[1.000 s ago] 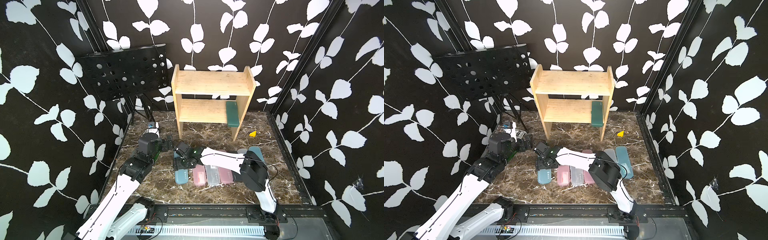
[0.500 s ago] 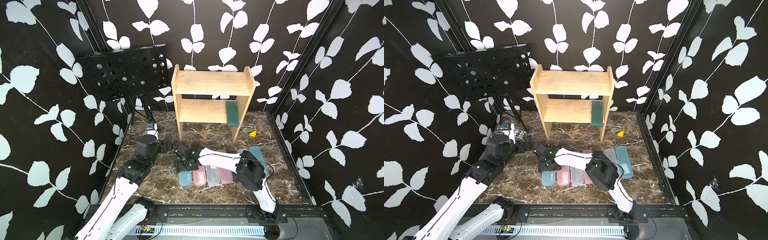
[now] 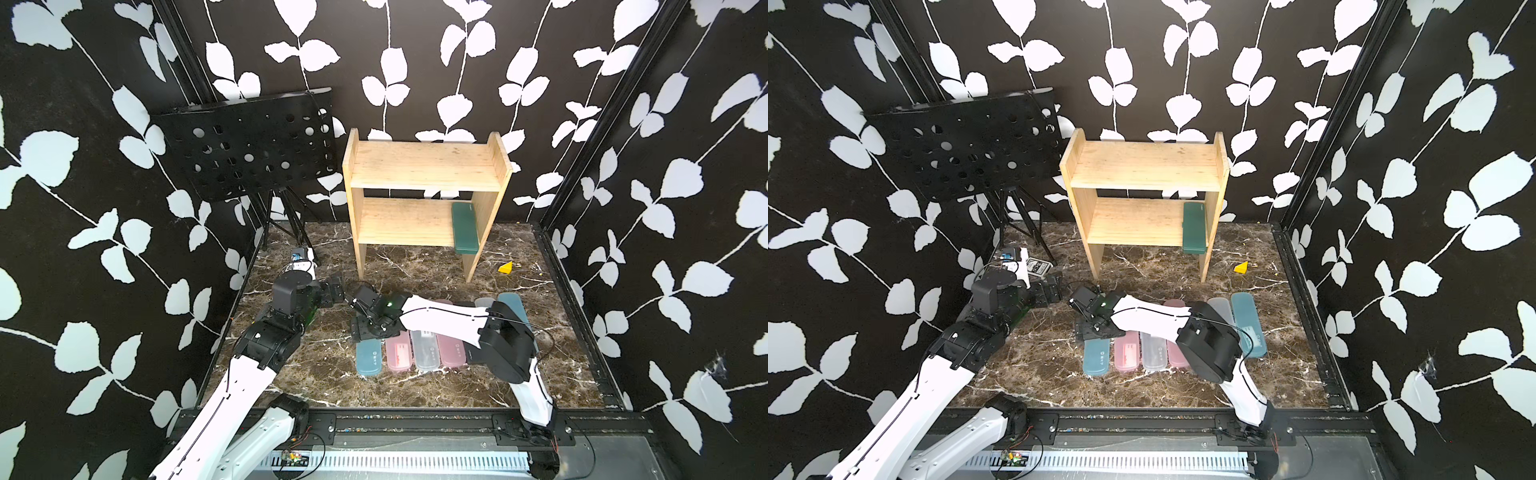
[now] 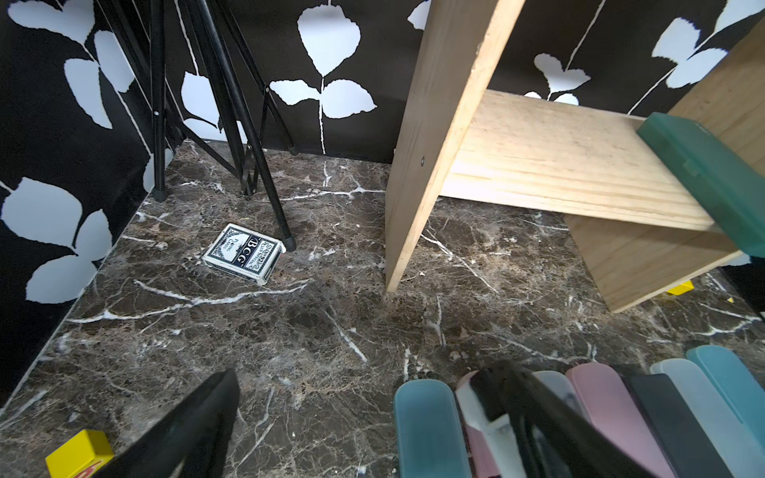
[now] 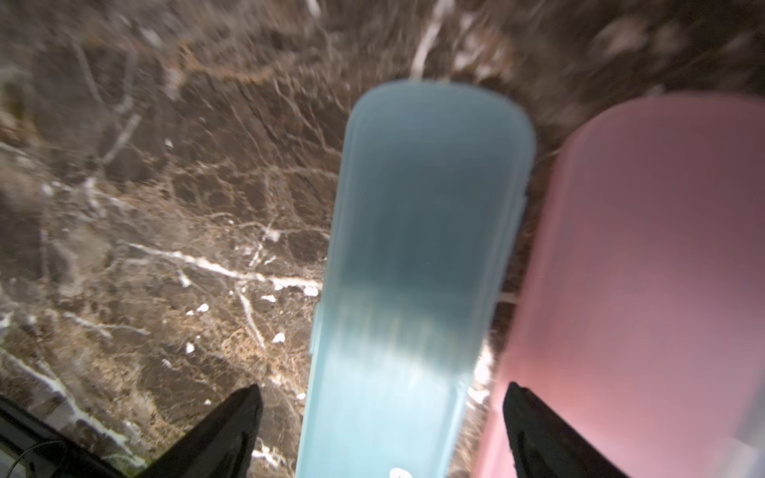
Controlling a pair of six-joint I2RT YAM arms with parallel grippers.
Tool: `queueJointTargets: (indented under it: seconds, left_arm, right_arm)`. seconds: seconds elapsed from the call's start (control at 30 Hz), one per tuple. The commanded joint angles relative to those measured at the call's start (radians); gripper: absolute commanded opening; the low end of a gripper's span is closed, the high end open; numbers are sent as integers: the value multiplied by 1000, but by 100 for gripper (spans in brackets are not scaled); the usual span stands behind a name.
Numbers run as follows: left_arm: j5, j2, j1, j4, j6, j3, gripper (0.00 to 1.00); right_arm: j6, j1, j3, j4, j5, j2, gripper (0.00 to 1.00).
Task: Remove the pencil cases from the shelf
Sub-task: Place the pencil case at the center of the board, then pick up the pencil case from the shelf.
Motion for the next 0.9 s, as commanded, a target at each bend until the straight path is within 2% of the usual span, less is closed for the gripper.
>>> queueJointTargets:
  seconds: [0.0, 0.17, 0.3, 0.37, 0.5, 0.6, 0.77, 0.87]
  left_arm:
    - [91, 7, 14, 15, -41, 6, 99]
    - [286, 62, 24, 146, -141, -19, 99]
    - [494, 162, 23, 298, -243, -28, 99]
    - [551, 212, 17, 377, -307, -33, 99]
    - [606, 311, -10, 506, -414, -28, 99]
    - [628, 405, -65, 618, -484, -1, 99]
    - [610, 590, -183, 743, -550, 108, 99]
    - [604, 701, -217, 853, -617, 164, 99]
  right_arm:
    - [-28, -38, -95, 70, 100, -196, 98]
    - [-49, -134, -239, 67, 150, -397, 99]
    - [-68, -223, -357, 36, 187, -564, 99]
    - [-76, -273, -395, 12, 191, -632, 99]
    - [-90, -380, -448, -42, 198, -770, 99]
    - [-108, -455, -461, -88, 200, -861, 99]
    - [-143, -569, -449, -165, 189, -949, 100]
    - [-156, -637, -455, -180, 152, -996, 99]
